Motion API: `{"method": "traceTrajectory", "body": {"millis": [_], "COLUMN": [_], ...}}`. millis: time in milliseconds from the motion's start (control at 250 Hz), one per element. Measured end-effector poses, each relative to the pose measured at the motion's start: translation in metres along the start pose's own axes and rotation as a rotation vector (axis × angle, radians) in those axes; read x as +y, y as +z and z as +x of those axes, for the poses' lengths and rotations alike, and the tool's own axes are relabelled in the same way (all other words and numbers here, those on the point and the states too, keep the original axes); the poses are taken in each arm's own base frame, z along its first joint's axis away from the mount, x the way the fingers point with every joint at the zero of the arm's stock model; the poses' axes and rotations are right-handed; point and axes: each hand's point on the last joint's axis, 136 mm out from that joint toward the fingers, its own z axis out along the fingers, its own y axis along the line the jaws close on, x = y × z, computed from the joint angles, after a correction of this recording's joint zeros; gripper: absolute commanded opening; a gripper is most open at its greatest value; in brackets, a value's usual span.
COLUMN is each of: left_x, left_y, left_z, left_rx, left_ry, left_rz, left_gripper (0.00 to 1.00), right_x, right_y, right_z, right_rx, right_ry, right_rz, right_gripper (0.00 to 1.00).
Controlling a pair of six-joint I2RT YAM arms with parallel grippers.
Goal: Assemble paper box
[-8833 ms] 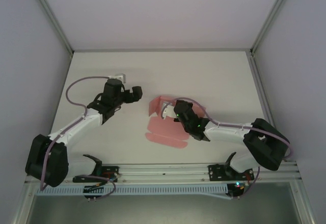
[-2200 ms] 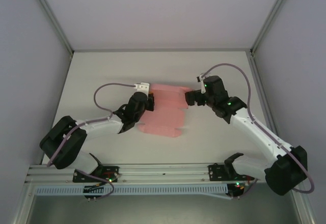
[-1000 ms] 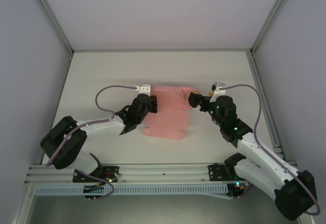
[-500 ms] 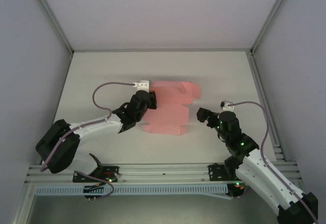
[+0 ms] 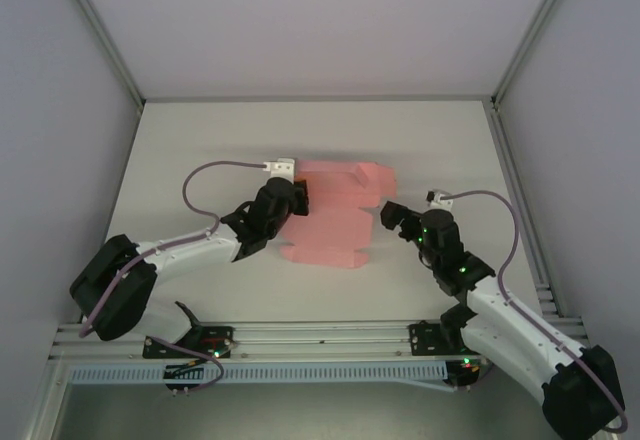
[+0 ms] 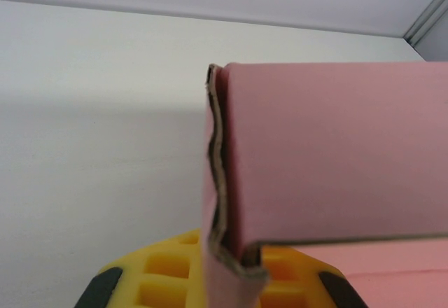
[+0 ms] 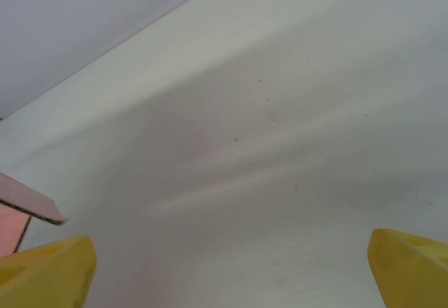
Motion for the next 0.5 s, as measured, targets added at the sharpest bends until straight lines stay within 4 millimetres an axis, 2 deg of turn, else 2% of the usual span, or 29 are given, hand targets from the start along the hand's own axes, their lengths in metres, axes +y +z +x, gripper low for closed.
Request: {"method": "traceTrajectory", "body": {"millis": [299, 499], "left_x": [0.002, 0.003], "left_y": [0.001, 0.001], "left_z": [0.000, 0.001], "left_rx": [0.003, 0.007], "left_ry": [-0.002, -0.001], "left_rz": [0.001, -0.001], "left_gripper": [0.00, 0.00], "right_x": [0.005, 0.020], "right_y": [0.010, 0.012], "right_z": [0.002, -0.003], "right_rx": [0.009, -0.006], "right_ry": [0.000, 0.009], "right_rz": [-0.015, -0.082], "right_gripper": [1.00, 1.00]}}
